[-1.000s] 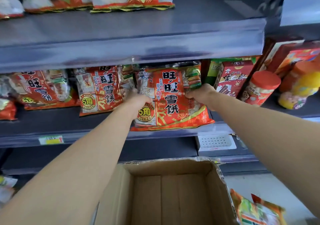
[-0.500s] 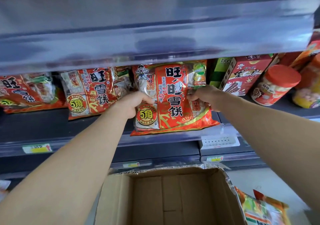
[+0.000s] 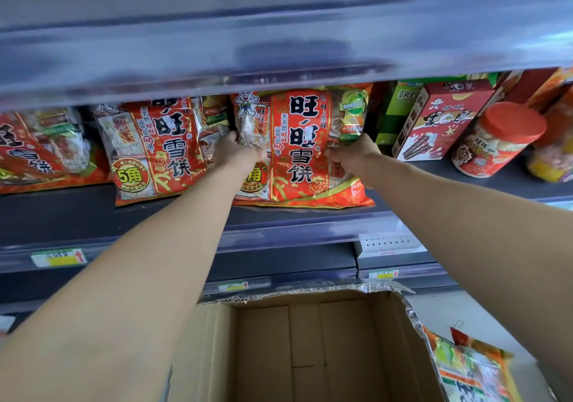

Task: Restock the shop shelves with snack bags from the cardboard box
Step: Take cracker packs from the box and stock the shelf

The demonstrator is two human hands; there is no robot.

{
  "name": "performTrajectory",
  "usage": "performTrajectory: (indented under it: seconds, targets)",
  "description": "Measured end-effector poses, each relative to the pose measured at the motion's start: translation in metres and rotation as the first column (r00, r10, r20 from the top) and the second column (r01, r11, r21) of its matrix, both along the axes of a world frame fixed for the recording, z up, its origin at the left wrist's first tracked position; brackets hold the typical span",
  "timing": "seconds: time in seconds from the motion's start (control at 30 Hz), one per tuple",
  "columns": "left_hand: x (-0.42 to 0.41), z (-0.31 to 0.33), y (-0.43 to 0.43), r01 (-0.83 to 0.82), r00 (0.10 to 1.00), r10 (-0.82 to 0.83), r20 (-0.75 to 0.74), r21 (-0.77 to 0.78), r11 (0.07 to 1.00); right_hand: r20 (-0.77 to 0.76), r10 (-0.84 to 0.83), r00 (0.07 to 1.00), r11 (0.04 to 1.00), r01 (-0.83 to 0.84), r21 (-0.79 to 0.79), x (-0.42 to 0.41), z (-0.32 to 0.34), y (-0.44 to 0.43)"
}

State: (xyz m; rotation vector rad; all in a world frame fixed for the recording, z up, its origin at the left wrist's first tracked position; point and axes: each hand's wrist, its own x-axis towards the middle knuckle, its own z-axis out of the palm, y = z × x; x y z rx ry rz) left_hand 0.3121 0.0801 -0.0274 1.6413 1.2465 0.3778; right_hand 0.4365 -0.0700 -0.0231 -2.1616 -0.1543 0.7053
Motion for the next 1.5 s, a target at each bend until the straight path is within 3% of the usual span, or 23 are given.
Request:
performTrajectory:
  seconds: [0.17, 0.4, 0.6, 0.83, 1.07, 1.37, 1.5]
  targets:
    - [0.0, 0.0, -0.008, 0.029, 0.99, 0.0, -0.141, 0.208, 0.978, 0.068, 0.022, 0.997, 0.993, -0.014, -0.113, -0.009, 0.003, 0.003]
    - [-0.01, 0.006, -0.015, 0.102, 0.97, -0.047, -0.237, 0.229, 0.968, 0.225, 0.086, 0.97, 0.972, -0.032, -0.233, -0.026, 0.009, -0.004]
    - [-0.028, 0.018, -0.027, 0.095, 0.979, -0.039, -0.2, 0.281, 0.955, 0.408, 0.157, 0.899, 0.966, -0.053, -0.254, -0.049, 0.021, -0.023]
    - [-0.06, 0.042, -0.076, 0.075, 0.997, -0.06, -0.057, 0.312, 0.947, 0.454, 0.183, 0.872, 0.98, -0.123, -0.159, -0.08, 0.033, -0.061]
    - [-0.112, 0.038, -0.139, 0.129, 0.992, -0.12, -0.049, 0.241, 0.962, 0.395, 0.291, 0.871, 0.956, -0.251, -0.151, -0.125, 0.028, -0.113]
    - [-0.161, -0.013, -0.181, 0.303, 0.918, -0.273, -0.287, 0.067, 0.951, 0.137, 0.451, 0.882, 0.839, -0.367, -0.401, -0.17, -0.004, -0.176]
    - [-0.172, -0.035, -0.186, 0.384, 0.861, -0.334, -0.384, 0.06, 0.922, 0.055, 0.427, 0.903, 0.811, -0.355, -0.465, -0.189, -0.016, -0.198]
